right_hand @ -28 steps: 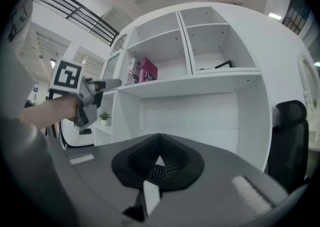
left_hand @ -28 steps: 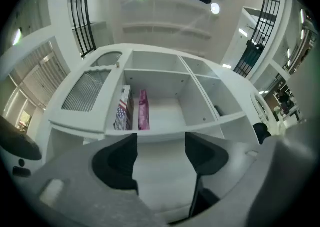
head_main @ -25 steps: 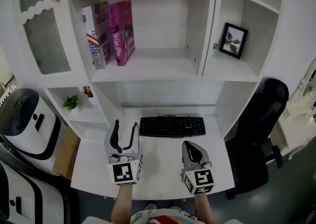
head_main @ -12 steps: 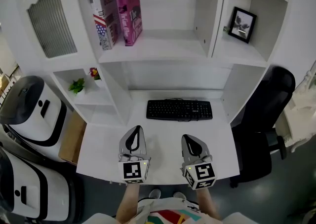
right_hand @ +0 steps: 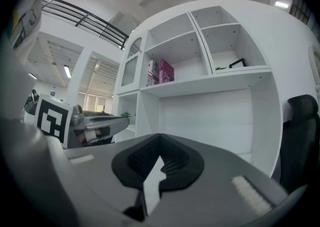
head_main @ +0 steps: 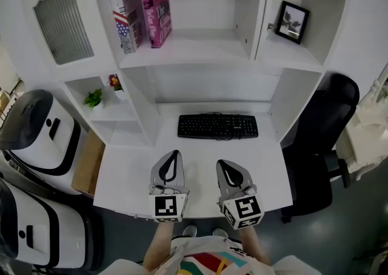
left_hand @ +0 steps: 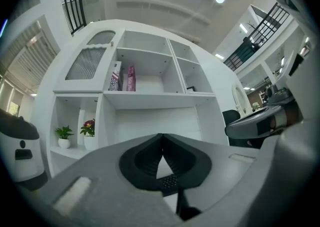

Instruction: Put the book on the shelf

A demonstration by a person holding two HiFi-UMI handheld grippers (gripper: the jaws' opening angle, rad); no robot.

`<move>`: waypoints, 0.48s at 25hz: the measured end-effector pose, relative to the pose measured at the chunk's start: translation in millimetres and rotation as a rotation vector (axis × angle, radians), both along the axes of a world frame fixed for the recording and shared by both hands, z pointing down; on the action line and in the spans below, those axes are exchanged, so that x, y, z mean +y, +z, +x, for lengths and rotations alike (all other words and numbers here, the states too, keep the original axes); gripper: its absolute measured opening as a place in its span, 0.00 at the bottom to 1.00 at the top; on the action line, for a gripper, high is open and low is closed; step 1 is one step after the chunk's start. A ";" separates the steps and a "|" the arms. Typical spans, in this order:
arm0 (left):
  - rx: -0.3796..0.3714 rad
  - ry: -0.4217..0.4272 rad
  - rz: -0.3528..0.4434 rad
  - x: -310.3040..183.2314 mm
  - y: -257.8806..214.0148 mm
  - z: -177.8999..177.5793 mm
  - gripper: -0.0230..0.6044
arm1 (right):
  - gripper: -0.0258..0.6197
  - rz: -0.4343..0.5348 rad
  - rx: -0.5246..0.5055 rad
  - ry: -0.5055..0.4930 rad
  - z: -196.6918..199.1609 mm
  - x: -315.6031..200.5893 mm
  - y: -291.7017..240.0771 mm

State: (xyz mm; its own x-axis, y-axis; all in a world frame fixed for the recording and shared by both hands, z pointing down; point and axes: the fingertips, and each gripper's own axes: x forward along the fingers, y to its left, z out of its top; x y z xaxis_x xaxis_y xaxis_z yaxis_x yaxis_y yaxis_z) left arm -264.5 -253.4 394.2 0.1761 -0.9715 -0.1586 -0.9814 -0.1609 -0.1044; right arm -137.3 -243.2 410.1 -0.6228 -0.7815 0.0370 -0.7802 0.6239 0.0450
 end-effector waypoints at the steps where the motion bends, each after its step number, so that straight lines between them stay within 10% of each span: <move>1: 0.001 -0.001 0.000 1.2 -0.2 -0.2 0.03 | 0.04 0.004 -0.001 0.004 1.8 0.8 -1.2; 12: 0.025 -0.008 -0.002 11.0 -2.2 -3.8 0.03 | 0.04 0.017 -0.012 0.034 11.9 3.9 -6.5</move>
State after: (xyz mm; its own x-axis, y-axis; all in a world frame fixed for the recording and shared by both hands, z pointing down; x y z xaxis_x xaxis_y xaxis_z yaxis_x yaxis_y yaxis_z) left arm -268.4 -242.4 392.0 0.1643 -0.9731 -0.1613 -0.9850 -0.1531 -0.0795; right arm -125.4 -239.3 403.6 -0.5964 -0.8025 0.0161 -0.8013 0.5965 0.0459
